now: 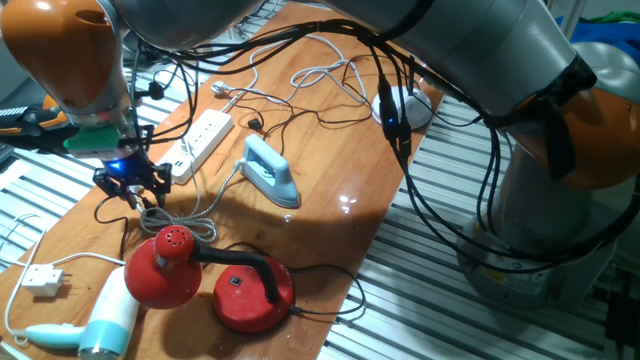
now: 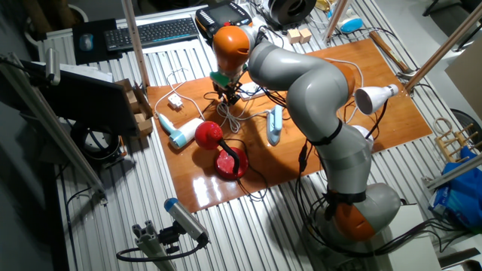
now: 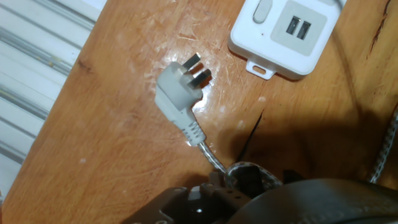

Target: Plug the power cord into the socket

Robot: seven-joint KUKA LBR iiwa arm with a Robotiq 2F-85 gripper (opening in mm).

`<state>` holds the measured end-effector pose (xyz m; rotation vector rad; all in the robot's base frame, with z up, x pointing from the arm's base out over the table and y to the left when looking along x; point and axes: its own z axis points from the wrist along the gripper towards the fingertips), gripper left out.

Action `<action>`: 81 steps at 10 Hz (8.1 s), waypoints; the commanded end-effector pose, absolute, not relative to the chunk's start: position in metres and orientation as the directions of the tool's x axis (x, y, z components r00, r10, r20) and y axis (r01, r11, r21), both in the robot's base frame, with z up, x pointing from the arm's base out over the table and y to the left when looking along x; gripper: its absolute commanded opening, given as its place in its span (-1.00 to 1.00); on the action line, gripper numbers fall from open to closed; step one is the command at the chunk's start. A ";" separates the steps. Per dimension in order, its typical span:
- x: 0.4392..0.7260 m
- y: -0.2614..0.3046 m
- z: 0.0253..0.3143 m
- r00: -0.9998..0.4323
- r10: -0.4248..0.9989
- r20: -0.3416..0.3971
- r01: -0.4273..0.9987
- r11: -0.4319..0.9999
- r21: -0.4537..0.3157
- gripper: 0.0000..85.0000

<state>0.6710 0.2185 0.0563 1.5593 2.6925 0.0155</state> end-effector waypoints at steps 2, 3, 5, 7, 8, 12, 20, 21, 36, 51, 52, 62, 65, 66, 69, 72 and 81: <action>0.670 0.220 0.057 -0.497 0.867 -0.026 0.867 0.498 0.021 0.20; 0.670 0.220 0.057 -0.497 0.867 -0.027 0.867 0.498 0.022 0.20; 0.671 0.220 0.056 -0.501 0.865 -0.029 0.865 0.502 0.028 0.20; 0.671 0.220 0.054 -0.504 0.863 -0.042 0.863 0.505 0.024 -0.20; 0.670 0.220 0.052 -0.505 0.862 -0.047 0.862 0.506 0.026 -0.20; 0.670 0.221 0.051 -0.505 0.862 -0.051 0.862 0.506 0.024 -0.20; 0.671 0.220 0.052 -0.503 0.862 -0.067 0.862 0.506 0.024 -1.00; 0.673 0.219 0.054 -0.502 0.862 -0.069 0.863 0.504 0.021 -1.00; 0.679 0.197 0.101 -0.493 0.869 -0.026 0.870 0.494 0.002 -1.00; 0.681 0.114 0.162 -0.517 0.856 -0.003 0.856 0.517 -0.028 -1.00; 0.679 0.107 0.163 -0.526 0.850 -0.004 0.850 0.526 -0.031 -1.00; 0.675 0.060 0.149 -0.496 0.867 0.032 0.866 0.497 -0.052 -1.00; 0.673 0.053 0.144 -0.404 0.915 0.015 0.913 0.404 -0.053 -1.00; 0.673 0.052 0.143 -0.398 0.917 0.014 0.916 0.398 -0.052 -1.00; 0.673 0.052 0.143 -0.415 0.909 0.036 0.909 0.416 -0.027 -1.00; 0.673 0.052 0.143 -0.292 0.956 0.027 0.955 0.293 -0.046 -1.00; 0.675 0.042 0.138 -0.211 0.978 -0.006 0.977 0.211 0.034 -1.00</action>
